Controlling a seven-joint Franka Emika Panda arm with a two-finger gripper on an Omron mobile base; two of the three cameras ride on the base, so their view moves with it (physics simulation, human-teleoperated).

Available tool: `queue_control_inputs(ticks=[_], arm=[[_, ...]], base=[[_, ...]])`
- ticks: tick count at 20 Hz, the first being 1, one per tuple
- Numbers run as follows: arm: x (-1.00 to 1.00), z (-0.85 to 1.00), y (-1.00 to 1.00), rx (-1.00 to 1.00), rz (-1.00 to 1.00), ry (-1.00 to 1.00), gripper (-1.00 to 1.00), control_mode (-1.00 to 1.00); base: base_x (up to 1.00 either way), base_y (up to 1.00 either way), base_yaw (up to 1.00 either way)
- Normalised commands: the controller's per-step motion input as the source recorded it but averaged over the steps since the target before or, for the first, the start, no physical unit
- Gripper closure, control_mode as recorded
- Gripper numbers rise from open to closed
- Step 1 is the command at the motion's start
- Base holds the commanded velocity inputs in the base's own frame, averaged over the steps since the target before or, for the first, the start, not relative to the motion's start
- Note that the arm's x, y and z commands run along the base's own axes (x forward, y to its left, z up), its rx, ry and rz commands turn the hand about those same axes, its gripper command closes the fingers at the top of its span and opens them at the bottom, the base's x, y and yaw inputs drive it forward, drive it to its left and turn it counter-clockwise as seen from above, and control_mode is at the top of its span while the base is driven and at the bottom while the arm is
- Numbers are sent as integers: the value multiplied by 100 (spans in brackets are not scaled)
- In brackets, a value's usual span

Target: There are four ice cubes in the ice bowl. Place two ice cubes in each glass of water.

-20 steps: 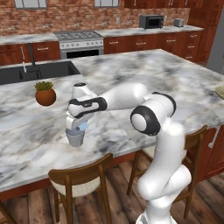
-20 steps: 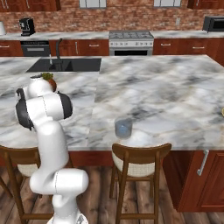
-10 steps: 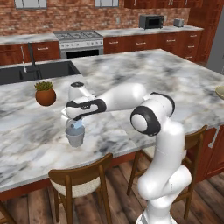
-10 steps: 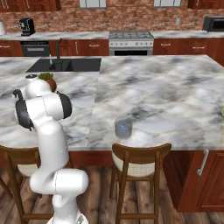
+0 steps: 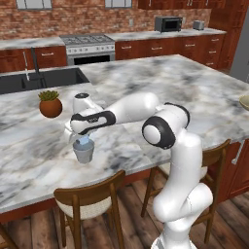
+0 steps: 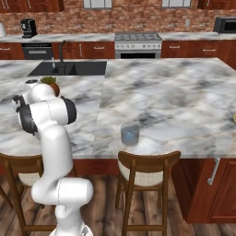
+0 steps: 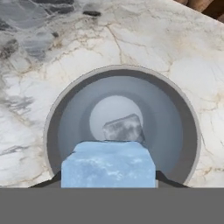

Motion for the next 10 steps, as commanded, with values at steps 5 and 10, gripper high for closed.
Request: queue_control_inputs(ticks=[5,10], arm=[[0,-9,0,0,-9,1,100,-100],[9,2,1,0,-6,0,-100,-100]], base=[[0,0,0],[0,0,0]])
